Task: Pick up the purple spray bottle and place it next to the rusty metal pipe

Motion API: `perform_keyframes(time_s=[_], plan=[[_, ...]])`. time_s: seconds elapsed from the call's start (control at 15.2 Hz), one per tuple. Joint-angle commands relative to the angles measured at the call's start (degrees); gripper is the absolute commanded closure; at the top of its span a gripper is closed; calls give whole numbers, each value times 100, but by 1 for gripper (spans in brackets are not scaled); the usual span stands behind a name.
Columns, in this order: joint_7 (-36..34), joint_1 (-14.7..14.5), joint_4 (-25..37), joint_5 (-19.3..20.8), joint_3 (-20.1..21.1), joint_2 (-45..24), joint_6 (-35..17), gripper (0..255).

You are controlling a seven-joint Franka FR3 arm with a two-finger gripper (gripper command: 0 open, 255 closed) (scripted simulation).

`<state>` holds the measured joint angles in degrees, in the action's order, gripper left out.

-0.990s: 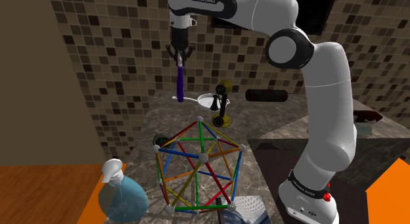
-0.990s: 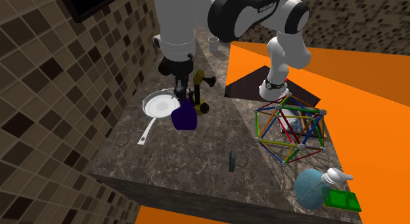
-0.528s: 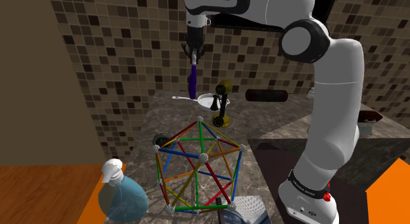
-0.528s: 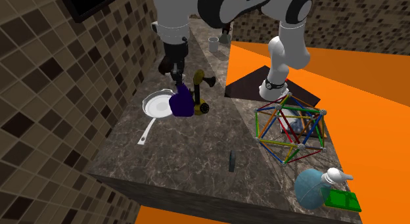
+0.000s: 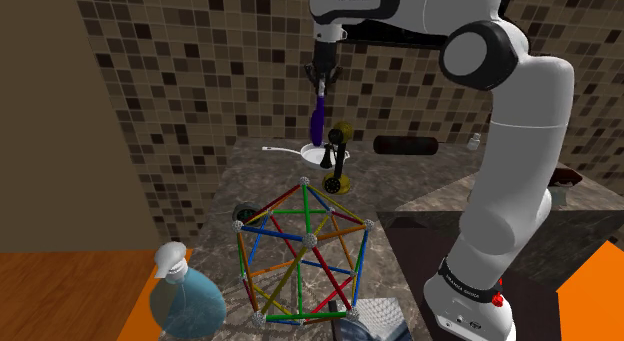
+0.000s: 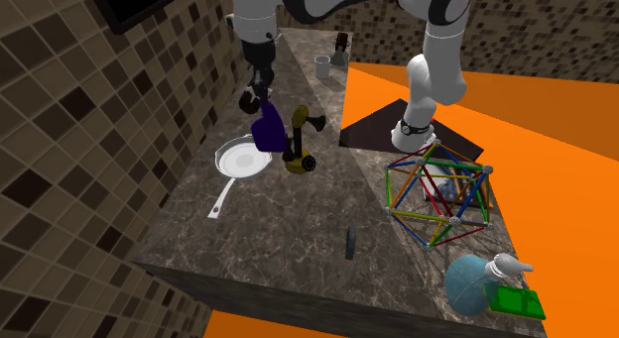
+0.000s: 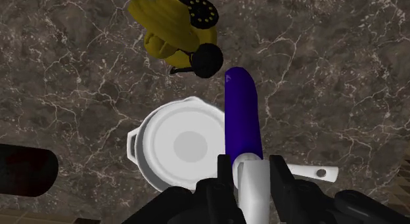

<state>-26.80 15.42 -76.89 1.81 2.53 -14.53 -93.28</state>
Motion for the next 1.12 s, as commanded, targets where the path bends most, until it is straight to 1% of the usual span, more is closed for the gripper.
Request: perform_keyframes(time_s=[0.0, 0.26, 0.53, 0.79, 1.06], plan=[[263, 169, -165, -37, -89, 115, -57, 255], [771, 493, -267, -98, -277, 189, -95, 255], [1282, 812, -234, -160, -471, 164, -92, 255], [1791, 1137, -63, -229, -659, 40, -48, 255], [2295, 1476, 257, -313, -835, -188, 45, 255]])
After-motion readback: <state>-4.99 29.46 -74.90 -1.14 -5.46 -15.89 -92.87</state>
